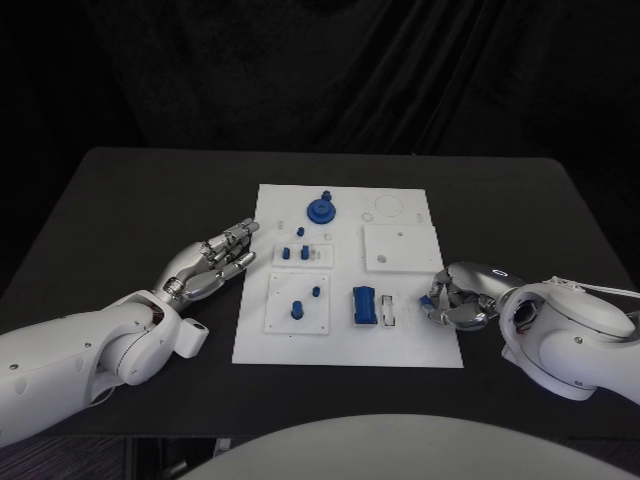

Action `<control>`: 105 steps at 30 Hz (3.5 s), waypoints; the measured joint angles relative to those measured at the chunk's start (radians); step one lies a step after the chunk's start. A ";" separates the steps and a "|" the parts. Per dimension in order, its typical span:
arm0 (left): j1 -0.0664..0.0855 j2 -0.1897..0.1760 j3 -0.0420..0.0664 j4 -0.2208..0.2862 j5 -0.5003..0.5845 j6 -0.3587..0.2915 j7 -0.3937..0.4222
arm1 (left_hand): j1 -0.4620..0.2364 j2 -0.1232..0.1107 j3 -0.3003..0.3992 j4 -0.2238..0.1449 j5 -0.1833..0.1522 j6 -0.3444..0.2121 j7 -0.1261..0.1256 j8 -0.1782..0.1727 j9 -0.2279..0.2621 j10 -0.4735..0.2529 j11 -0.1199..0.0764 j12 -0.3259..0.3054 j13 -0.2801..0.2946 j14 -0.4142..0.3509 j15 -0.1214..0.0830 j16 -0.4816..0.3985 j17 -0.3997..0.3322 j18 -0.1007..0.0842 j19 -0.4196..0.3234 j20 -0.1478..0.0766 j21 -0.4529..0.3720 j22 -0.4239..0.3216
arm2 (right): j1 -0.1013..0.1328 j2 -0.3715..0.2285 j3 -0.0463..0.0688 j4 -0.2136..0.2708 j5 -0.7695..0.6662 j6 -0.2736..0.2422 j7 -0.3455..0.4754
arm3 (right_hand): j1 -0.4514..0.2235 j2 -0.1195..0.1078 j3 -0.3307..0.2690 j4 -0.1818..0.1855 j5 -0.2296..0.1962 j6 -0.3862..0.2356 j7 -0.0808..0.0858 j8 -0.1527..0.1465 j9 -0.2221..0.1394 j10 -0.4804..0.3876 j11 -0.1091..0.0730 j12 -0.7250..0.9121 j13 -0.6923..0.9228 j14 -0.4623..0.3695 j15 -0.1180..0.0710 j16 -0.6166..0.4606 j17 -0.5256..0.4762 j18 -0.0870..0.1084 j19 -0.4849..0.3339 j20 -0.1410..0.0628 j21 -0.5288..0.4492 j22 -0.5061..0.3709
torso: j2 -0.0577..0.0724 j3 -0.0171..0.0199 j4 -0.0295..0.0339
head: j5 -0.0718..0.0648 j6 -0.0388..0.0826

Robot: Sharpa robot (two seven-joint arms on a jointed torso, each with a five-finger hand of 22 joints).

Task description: Assemble the parts on the task board

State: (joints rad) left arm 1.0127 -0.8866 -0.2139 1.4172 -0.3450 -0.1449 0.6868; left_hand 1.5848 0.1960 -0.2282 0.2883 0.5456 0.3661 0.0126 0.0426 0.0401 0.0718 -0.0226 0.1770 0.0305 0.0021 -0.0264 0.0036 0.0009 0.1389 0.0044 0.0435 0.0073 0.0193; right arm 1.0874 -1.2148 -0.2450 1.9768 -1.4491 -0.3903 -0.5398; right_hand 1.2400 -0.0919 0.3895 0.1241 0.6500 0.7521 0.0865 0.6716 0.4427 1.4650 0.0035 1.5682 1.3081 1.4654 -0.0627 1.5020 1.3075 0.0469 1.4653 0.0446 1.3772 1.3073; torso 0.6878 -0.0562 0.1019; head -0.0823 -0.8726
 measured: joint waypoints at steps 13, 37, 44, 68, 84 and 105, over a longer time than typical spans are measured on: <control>0.000 0.007 0.000 -0.002 -0.001 0.011 0.000 | 0.004 0.004 0.000 0.000 0.000 -0.004 0.004 0.000 -0.001 0.000 0.005 -0.004 0.000 -0.003 0.010 0.000 0.000 0.000 0.000 0.007 0.000 0.000 | 0.047 0.021 -0.003 0.006 0.666 -0.071 0.099 | -0.095 0.028 0.030 -0.028 0.055 0.000 0.000 -0.007 0.042 0.000 0.000 0.000 0.000 0.000 0.000 -0.016 0.000 0.000 0.000 0.000 -0.032 0.000 | 0.000 0.0000 -0.0003 | 0.005 0.000; 0.000 0.008 0.000 -0.001 -0.001 0.020 0.000 | 0.004 0.004 0.005 0.000 -0.001 -0.004 0.004 0.000 -0.001 -0.004 0.009 -0.004 0.000 0.000 0.014 0.000 0.001 0.000 0.004 0.018 0.000 0.002 | 0.050 0.086 -0.003 -0.038 0.922 -0.084 0.169 | -0.126 0.059 -0.034 -0.022 -0.086 -0.020 -0.005 -0.020 0.061 0.000 0.000 0.000 0.000 0.000 0.000 -0.019 0.000 0.000 0.000 0.000 -0.077 0.000 | 0.002 -0.0019 0.0021 | 0.008 0.000; 0.000 0.010 0.000 -0.003 -0.001 0.024 0.000 | 0.008 0.008 0.005 0.000 -0.001 -0.004 0.004 0.000 -0.001 -0.004 0.009 -0.004 -0.001 -0.002 0.024 0.000 0.001 0.000 0.000 0.029 0.000 0.003 | 0.049 0.098 -0.003 -0.042 0.873 -0.079 0.170 | -0.130 0.063 -0.070 -0.008 -0.218 -0.041 0.009 -0.040 0.058 0.000 0.008 0.000 0.000 0.000 0.000 -0.027 0.000 0.016 -0.006 0.006 -0.095 0.000 | 0.002 -0.0019 0.0006 | 0.010 0.000; -0.001 0.012 0.000 -0.007 -0.001 0.040 0.000 | 0.008 0.008 0.011 0.000 -0.001 -0.007 0.007 0.000 0.000 -0.007 0.012 -0.008 -0.001 -0.002 0.034 0.000 0.000 0.000 0.002 0.041 0.000 0.004 | 0.047 0.095 -0.003 -0.044 0.760 -0.037 0.144 | -0.185 0.060 -0.170 0.054 -0.364 -0.065 0.022 -0.042 0.062 0.001 0.016 0.000 -0.001 0.002 0.011 -0.034 -0.012 0.016 -0.013 0.013 -0.117 0.000 | 0.000 -0.0010 -0.0004 | 0.016 0.000; -0.003 0.010 0.000 -0.007 -0.002 0.042 0.000 | 0.008 0.008 0.011 0.000 -0.001 -0.003 0.011 0.000 0.000 -0.004 0.015 -0.008 0.000 -0.002 0.034 0.000 0.001 0.000 0.002 0.048 0.000 0.004 | 0.046 0.052 -0.003 -0.023 0.274 -0.176 0.296 | -0.090 0.068 -0.173 0.001 -0.279 -0.051 0.000 0.017 0.094 0.002 0.009 0.000 -0.001 0.002 0.011 -0.011 0.001 0.016 -0.005 0.005 -0.046 0.000 | 0.000 -0.0005 -0.0010 | 0.016 0.000; -0.003 -0.030 0.000 0.052 0.000 0.025 -0.001 | 0.031 -0.009 0.019 -0.008 0.017 0.006 0.020 0.000 0.000 -0.001 0.019 -0.007 0.000 -0.002 0.034 0.000 0.000 0.000 0.001 0.048 0.000 0.004 | 0.050 0.052 -0.004 -0.088 0.211 -0.338 0.621 | -0.030 0.063 -0.146 0.167 -0.321 -0.046 0.075 -0.342 -0.178 -0.926 0.219 -0.940 -0.630 -0.797 0.237 -0.915 -0.959 0.064 -0.739 0.178 -1.206 -0.321 | 0.000 -0.0005 -0.0005 | 0.017 0.000</control>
State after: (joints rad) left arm 1.0094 -0.9167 -0.2135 1.4693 -0.3454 -0.1199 0.6863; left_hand 1.6158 0.1873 -0.2090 0.2798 0.5628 0.3724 0.0330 0.0426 0.0401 0.0712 -0.0038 0.1702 0.0301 0.0005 0.0072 0.0036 0.0012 0.1391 0.0057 0.0917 0.0074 0.0231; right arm 1.1372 -1.1633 -0.2494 1.8883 -1.2381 -0.7279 0.0813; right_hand 1.2100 -0.0289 0.2431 0.2909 0.3288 0.7066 0.1613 0.3300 0.2643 0.5388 0.2226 0.6278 0.6777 0.6679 0.1738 0.5868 0.3488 0.1112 0.7263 0.2225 0.1714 0.9861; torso 0.6881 -0.0567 0.1014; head -0.0649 -0.8726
